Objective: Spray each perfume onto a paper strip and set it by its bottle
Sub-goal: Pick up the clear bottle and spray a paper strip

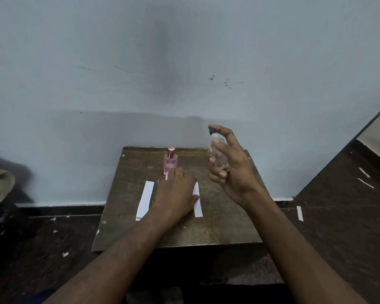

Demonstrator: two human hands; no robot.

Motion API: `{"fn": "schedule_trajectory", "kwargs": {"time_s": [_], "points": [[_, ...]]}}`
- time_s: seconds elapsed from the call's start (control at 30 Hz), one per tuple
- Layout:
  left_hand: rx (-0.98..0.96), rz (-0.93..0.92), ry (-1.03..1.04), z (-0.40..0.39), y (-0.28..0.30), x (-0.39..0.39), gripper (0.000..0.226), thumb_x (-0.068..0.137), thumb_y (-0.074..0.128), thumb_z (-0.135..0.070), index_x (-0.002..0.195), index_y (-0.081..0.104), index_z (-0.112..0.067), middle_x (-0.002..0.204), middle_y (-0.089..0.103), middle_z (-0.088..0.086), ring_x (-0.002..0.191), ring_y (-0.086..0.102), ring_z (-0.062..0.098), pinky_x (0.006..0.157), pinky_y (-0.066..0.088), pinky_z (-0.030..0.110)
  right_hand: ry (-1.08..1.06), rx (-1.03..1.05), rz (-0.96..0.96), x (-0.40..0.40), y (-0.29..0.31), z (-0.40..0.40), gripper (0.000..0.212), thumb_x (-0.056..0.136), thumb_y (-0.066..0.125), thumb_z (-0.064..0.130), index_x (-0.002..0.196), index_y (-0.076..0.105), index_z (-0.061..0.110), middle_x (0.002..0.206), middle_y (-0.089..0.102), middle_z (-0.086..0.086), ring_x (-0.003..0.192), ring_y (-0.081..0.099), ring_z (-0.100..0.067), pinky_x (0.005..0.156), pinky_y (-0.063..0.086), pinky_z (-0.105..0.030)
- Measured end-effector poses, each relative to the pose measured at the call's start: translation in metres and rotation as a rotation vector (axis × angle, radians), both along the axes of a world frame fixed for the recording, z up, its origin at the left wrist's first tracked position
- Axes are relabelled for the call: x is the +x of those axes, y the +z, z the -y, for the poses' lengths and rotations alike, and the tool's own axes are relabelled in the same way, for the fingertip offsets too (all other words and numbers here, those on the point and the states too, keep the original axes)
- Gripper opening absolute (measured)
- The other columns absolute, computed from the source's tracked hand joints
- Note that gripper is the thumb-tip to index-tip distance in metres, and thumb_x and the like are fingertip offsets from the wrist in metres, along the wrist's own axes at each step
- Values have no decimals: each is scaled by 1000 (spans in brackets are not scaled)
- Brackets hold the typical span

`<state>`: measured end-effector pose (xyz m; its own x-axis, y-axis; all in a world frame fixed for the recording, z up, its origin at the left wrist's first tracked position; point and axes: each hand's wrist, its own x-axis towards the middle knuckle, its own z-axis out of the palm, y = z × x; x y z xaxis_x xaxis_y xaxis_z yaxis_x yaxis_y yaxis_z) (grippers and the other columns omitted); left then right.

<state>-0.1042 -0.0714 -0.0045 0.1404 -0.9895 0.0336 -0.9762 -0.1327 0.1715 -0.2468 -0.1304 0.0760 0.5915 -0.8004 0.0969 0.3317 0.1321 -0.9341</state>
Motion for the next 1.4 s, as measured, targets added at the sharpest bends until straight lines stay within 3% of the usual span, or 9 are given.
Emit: {"fn": "schedule_trajectory", "kwargs": {"time_s": [0.37, 0.5, 0.67, 0.8, 0.9, 1.0, 1.1, 1.23, 1.4], "points": [[-7, -300, -23, -4, 5, 3, 27, 93, 70, -27, 115, 54, -20, 107, 63, -1, 102, 65, 25, 72, 50, 37, -2, 154, 112, -2, 5, 0, 28, 110, 46, 24, 137, 51, 28, 78, 57, -6, 38, 32, -5, 36, 16, -16], [35, -455, -78, -6, 15, 5, 55, 91, 77, -15, 137, 49, -24, 114, 62, 0, 103, 63, 20, 75, 43, 28, -62, 73, -5, 4, 5, -8, 30, 112, 45, 22, 142, 50, 20, 83, 64, -9, 39, 38, -10, 35, 23, -14], [-60, -503, -78, -17, 35, 26, 34, 94, 76, -18, 127, 69, -22, 109, 66, -3, 93, 63, 9, 67, 42, 9, -267, -231, -189, 15, -1, -13, 25, 113, 46, 35, 136, 51, 28, 79, 58, -13, 38, 37, -14, 39, 29, -17], [-246, -678, 94, -56, 64, 69, 16, 97, 73, -13, 110, 75, -22, 92, 79, -10, 72, 76, -3, 69, 54, 10, -431, -609, -366, 33, -1, -29, 22, 112, 48, 39, 133, 52, 34, 68, 56, -13, 45, 47, -19, 43, 41, -33], [-471, -808, 329, -96, 76, 107, 17, 101, 68, -11, 111, 78, -20, 88, 82, -3, 78, 80, 5, 81, 62, 23, -498, -861, -391, 64, 1, -52, 22, 112, 50, 31, 132, 55, 24, 56, 49, 3, 48, 50, -10, 48, 39, -24], [-705, -906, 527, -130, 75, 134, 25, 108, 54, -10, 126, 71, -14, 96, 80, 2, 91, 80, 10, 91, 64, 36, -472, -988, -332, 99, 7, -76, 23, 112, 48, 28, 131, 58, 19, 55, 42, 10, 50, 50, -5, 52, 34, -16], [-940, -896, 675, -160, 69, 144, 31, 112, 47, -13, 142, 53, -11, 102, 78, 3, 99, 78, 5, 91, 62, 25, -453, -1071, -266, 136, 21, -97, 26, 111, 48, 26, 129, 63, 15, 58, 32, 19, 53, 44, 6, 56, 31, -10], [-1165, -916, 833, -185, 66, 156, 19, 109, 57, -15, 123, 63, -5, 103, 79, 8, 97, 80, 12, 83, 64, 24, -427, -1069, -171, 181, 28, -120, 24, 112, 50, 22, 130, 63, 13, 66, 39, 21, 55, 41, 7, 57, 30, -9], [-1209, -913, 886, -184, 62, 156, 16, 100, 72, -16, 113, 79, -11, 95, 81, 2, 87, 80, 10, 76, 63, 20, -250, -1180, -258, 198, -6, -129, 28, 112, 40, 38, 134, 52, 27, 78, 63, 0, 63, 57, -22, 57, 52, -38]]}}
